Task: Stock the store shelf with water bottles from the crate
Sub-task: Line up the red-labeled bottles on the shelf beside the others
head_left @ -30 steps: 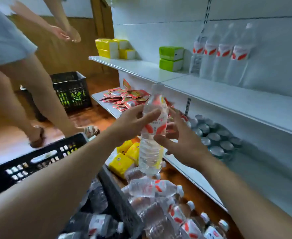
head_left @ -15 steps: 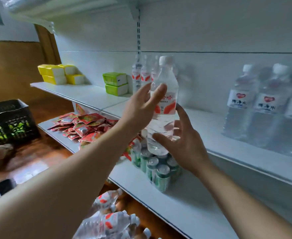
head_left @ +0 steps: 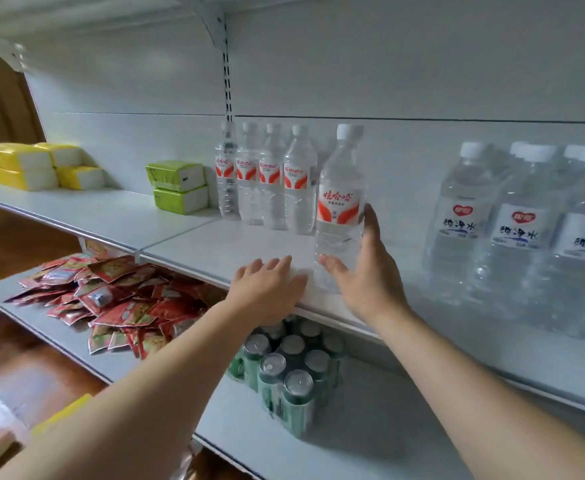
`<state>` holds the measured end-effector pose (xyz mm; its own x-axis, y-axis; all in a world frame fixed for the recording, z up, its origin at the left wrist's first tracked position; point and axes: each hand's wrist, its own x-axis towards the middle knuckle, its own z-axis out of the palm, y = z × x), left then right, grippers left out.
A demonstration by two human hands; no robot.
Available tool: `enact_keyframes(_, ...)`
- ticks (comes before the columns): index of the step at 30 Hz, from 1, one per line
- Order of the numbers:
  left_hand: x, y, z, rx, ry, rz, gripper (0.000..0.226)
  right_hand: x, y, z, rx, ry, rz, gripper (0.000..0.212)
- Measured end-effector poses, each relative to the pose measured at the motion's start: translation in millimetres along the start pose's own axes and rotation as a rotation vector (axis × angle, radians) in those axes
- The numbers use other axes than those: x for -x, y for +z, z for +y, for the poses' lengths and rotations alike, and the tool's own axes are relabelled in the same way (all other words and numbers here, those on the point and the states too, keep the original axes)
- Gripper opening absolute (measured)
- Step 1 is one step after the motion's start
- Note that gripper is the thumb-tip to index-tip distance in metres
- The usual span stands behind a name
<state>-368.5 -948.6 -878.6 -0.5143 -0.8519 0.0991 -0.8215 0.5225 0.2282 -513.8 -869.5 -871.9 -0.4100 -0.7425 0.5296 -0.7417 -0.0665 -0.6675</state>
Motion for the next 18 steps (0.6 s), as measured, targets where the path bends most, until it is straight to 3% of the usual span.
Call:
enact_keyframes(10, -69, -3, -7, -0.128, -0.023, -0.158, 0.097, -77, 35, 24, 0.133, 0.145, -0.017, 0.078)
enact_keyframes(15, -88, 0, -9, -0.152, -0.029, -0.17, 0.102, -112, 52, 31, 0.2, 0.204, 0.011, 0.076)
enact_keyframes(18, -96, 4, -11, -0.164, -0.034, -0.162, 0.104, -130, 61, 34, 0.242, 0.228, 0.026, 0.065)
